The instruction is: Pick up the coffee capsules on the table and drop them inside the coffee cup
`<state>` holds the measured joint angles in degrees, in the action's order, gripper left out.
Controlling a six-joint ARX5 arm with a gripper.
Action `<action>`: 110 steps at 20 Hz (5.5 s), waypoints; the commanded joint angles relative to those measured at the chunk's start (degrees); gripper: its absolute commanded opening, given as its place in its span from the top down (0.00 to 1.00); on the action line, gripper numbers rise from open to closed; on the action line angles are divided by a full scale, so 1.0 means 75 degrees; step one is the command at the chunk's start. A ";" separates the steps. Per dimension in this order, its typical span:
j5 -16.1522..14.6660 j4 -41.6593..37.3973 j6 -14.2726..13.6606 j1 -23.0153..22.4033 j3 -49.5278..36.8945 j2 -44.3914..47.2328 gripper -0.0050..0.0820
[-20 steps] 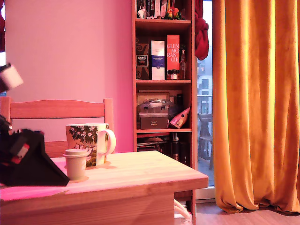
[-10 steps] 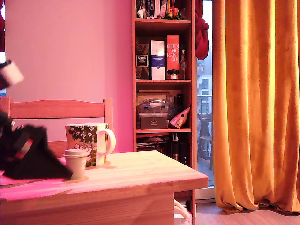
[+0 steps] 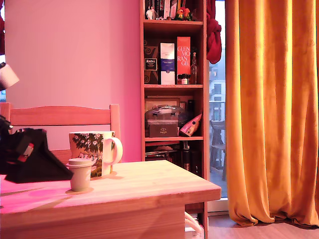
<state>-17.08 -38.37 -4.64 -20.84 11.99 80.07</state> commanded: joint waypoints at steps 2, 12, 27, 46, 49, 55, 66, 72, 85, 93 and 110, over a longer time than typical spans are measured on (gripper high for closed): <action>-0.0134 -0.0140 -0.0050 0.0032 0.0035 0.0446 0.13; -0.0434 -0.0149 -0.0198 0.0029 0.0743 0.1542 0.13; -0.0685 -0.0055 -0.0388 0.0029 0.1093 0.1824 0.20; -0.1134 -0.0023 0.0035 0.0029 0.1093 0.1440 0.78; -0.1215 0.0399 0.0044 0.0029 0.1093 0.0612 0.78; -0.1122 0.1119 0.0015 0.0029 0.1096 -0.1157 0.78; -0.0271 0.1125 -0.0172 0.0082 0.2148 -0.1099 0.78; -0.0023 0.1751 -0.0189 0.0082 0.3410 0.0187 0.78; 0.0487 0.3375 -0.0187 0.0093 0.4025 0.0726 0.78; 0.0490 0.3739 -0.0184 0.0093 0.4025 0.0726 0.78; 0.0629 0.4199 -0.0184 0.0114 0.4028 0.0723 0.17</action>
<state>-12.32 -6.90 -5.80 -20.21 42.11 84.84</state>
